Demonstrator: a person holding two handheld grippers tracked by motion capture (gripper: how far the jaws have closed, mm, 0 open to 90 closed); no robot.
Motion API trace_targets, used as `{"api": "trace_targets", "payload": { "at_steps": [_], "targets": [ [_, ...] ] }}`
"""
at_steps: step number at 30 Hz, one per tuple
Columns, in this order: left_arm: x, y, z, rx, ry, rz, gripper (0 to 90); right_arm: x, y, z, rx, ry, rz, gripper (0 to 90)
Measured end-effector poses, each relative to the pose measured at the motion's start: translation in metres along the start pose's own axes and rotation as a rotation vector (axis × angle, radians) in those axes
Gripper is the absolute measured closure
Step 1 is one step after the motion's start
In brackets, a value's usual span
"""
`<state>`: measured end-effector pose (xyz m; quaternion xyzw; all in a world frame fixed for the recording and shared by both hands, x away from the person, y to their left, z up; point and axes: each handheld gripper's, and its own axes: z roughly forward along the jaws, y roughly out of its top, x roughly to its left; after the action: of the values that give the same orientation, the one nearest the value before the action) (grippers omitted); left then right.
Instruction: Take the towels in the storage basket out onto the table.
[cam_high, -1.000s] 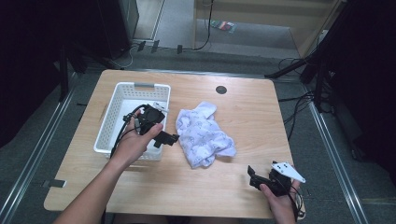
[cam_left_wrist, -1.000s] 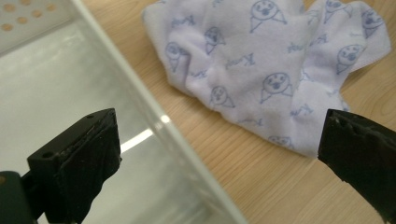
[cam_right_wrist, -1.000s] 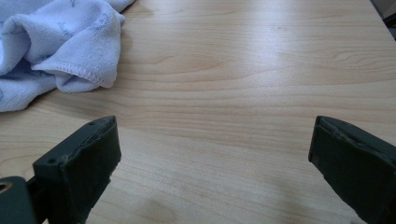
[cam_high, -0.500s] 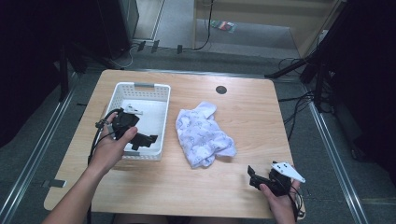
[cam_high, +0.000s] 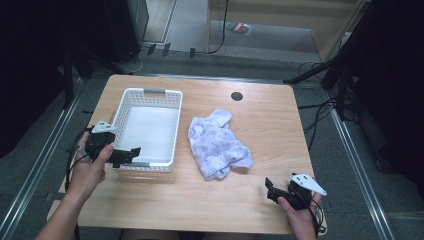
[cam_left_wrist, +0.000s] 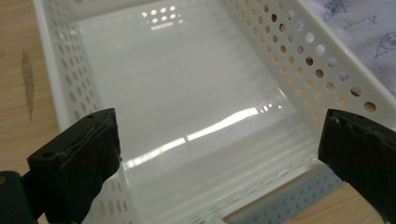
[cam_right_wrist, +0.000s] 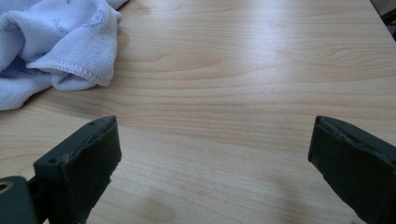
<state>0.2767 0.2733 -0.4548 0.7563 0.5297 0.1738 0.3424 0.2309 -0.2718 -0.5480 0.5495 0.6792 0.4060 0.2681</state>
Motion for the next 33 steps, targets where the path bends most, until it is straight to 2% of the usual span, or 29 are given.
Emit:
{"api": "trace_targets", "payload": {
  "at_steps": [5, 7, 8, 10, 12, 19, 22, 29, 33],
  "targets": [
    [0.010, -0.012, -0.007, -0.020, 0.017, -0.021, 0.0, 0.000, 0.000, 0.000, 0.001, -0.001, 0.000, 2.6],
    [0.015, -0.017, -0.011, -0.037, 0.021, -0.037, 0.0, 0.000, 0.000, 0.000, 0.001, -0.002, 0.000, 2.6],
    [0.023, -0.023, -0.016, -0.059, 0.028, -0.054, 0.0, 0.000, 0.000, 0.000, 0.002, -0.003, 0.001, 2.6],
    [0.025, -0.027, -0.018, -0.071, 0.029, -0.057, 0.0, 0.000, 0.000, 0.000, 0.002, -0.003, 0.001, 2.6],
    [0.033, -0.037, -0.023, -0.110, 0.041, -0.069, 0.0, 0.000, 0.000, 0.000, 0.002, -0.003, 0.002, 2.7],
    [0.049, -0.057, -0.030, -0.159, 0.055, -0.094, 0.0, 0.000, 0.000, 0.000, 0.004, -0.005, 0.004, 2.7],
    [0.057, -0.067, -0.031, -0.184, 0.043, -0.127, 0.0, 0.001, 0.000, 0.000, 0.004, -0.007, 0.007, 2.8],
    [0.070, -0.093, -0.028, -0.239, 0.059, -0.170, 0.0, 0.001, 0.000, 0.000, 0.003, -0.009, 0.008, 2.9],
    [0.077, -0.107, -0.022, -0.245, 0.046, -0.197, 0.0, 0.001, 0.000, 0.000, 0.002, -0.012, 0.007, 3.0]
  ]
}}
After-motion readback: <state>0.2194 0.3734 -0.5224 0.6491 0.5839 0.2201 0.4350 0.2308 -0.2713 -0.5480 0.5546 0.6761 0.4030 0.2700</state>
